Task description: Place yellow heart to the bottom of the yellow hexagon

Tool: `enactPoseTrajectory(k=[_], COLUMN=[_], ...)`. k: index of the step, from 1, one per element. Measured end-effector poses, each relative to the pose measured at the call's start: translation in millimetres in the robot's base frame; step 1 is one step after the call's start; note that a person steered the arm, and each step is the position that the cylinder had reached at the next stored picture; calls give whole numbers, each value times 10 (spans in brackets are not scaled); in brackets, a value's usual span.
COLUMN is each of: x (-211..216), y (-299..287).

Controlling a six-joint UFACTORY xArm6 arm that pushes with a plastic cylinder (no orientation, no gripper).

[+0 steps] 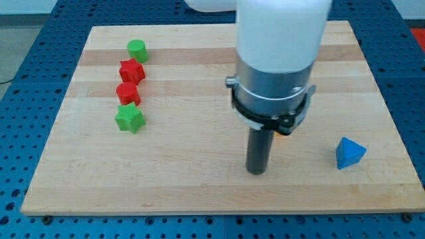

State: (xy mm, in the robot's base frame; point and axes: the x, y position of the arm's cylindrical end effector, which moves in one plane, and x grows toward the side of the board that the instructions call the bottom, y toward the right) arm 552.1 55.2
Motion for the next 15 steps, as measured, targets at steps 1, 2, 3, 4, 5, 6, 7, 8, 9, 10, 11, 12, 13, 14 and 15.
enactPoseTrajectory(k=[1, 2, 3, 4, 5, 6, 7, 8, 9, 10, 11, 12, 13, 14, 15], x=[-616, -926, -1105, -919, -609, -664, -938, -1239, -1448, -1594, -1595, -1617, -1792, -1854, -1840], y=[199, 331, 374, 220, 393, 664, 661, 647, 647, 632, 422, 328, 328, 486, 810])
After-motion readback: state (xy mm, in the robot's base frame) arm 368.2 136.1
